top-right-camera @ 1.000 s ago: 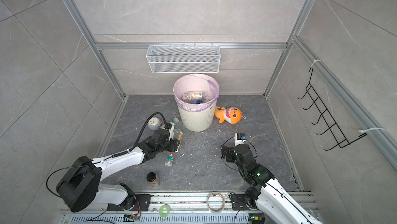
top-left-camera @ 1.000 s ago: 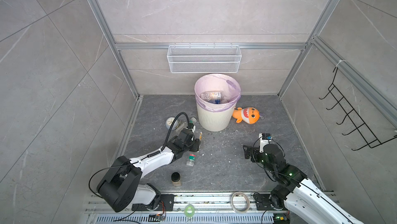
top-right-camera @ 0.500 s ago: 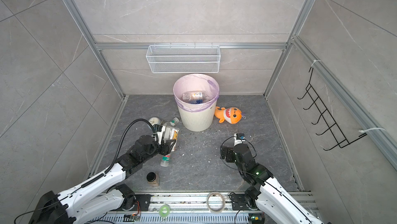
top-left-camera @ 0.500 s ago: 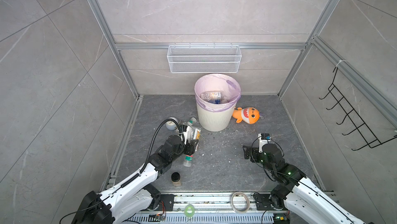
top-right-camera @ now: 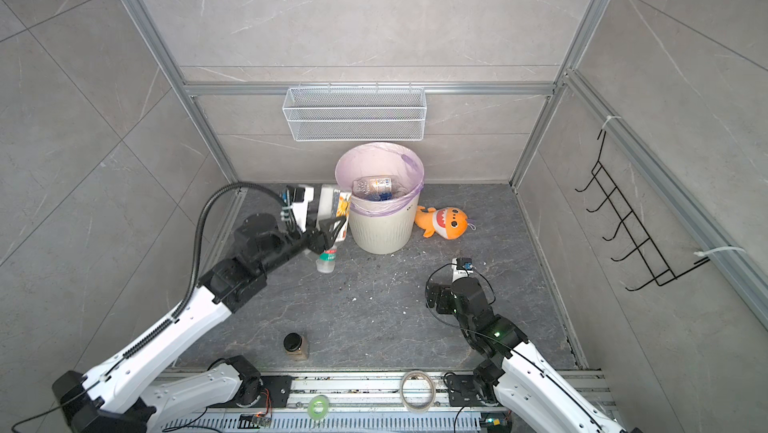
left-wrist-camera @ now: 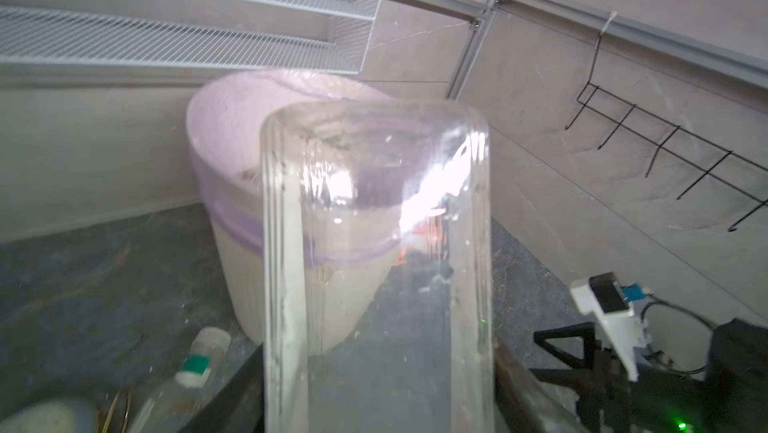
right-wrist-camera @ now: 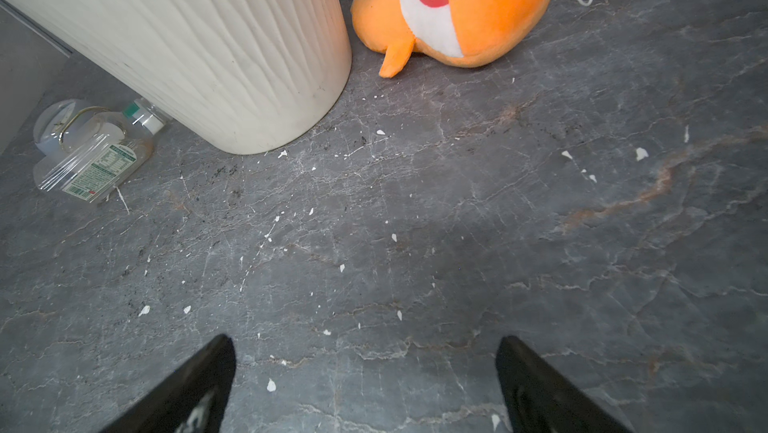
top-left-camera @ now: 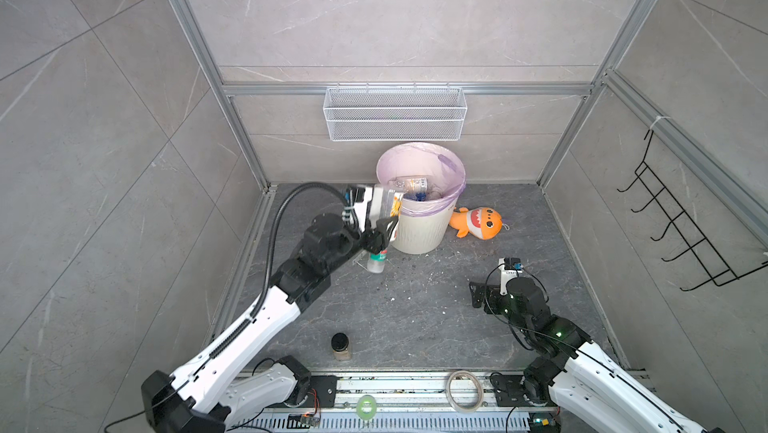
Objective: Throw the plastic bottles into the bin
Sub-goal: 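Carry the bottle with the left gripper over the bin and release it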
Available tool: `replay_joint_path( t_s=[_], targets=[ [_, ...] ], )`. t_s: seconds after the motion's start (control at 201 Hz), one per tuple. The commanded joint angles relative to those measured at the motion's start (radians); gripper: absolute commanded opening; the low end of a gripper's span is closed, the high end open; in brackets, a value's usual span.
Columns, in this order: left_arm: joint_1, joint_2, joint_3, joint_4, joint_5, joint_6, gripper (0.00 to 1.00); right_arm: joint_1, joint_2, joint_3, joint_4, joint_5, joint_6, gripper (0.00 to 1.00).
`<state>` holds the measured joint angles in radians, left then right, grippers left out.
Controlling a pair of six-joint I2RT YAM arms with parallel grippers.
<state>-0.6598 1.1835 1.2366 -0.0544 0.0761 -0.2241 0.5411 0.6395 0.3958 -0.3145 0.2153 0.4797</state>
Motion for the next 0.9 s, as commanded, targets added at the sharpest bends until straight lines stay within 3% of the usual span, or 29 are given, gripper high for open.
replay_joint_path(
  t_s=[0.0, 0.09, 0.134, 0.149, 0.169, 0.234, 0.289, 0.348, 0.483, 0.891],
  targets=[
    [-0.001, 0.203, 0.299, 0.004, 0.079, 0.096, 0.63, 0.005, -0.011, -0.005, 0.02, -0.008, 0.009, 0.99],
    [0.025, 0.429, 0.621, -0.057, 0.118, 0.127, 0.66, 0.004, -0.015, -0.007, 0.02, -0.011, 0.006, 0.99],
    [0.054, 0.583, 0.817, -0.124, 0.163, 0.112, 0.77, 0.005, -0.017, -0.008, 0.02, -0.012, 0.005, 0.99],
    [0.065, 0.611, 0.878, -0.148, 0.172, 0.103, 0.92, 0.004, -0.017, -0.007, 0.019, -0.013, 0.006, 0.99],
    [0.076, 0.67, 0.966, -0.185, 0.175, 0.092, 0.99, 0.005, -0.018, -0.007, 0.02, -0.013, 0.006, 0.99],
    [0.104, 0.834, 1.192, -0.272, 0.183, 0.066, 1.0, 0.005, -0.022, -0.009, 0.018, -0.013, 0.005, 0.99],
    [0.126, 0.886, 1.275, -0.294, 0.168, 0.046, 1.0, 0.006, -0.027, -0.009, 0.015, -0.013, 0.008, 0.99],
    [0.138, 0.862, 1.233, -0.244, 0.175, 0.033, 1.0, 0.005, -0.036, -0.012, 0.015, -0.013, 0.008, 0.99],
    [0.137, 0.705, 0.978, -0.074, 0.168, 0.043, 1.0, 0.006, -0.045, -0.015, 0.017, -0.013, 0.007, 0.99],
    [0.138, 0.401, 0.526, -0.007, 0.093, 0.106, 1.0, 0.007, -0.03, -0.013, 0.021, -0.014, 0.006, 0.99]
  ],
)
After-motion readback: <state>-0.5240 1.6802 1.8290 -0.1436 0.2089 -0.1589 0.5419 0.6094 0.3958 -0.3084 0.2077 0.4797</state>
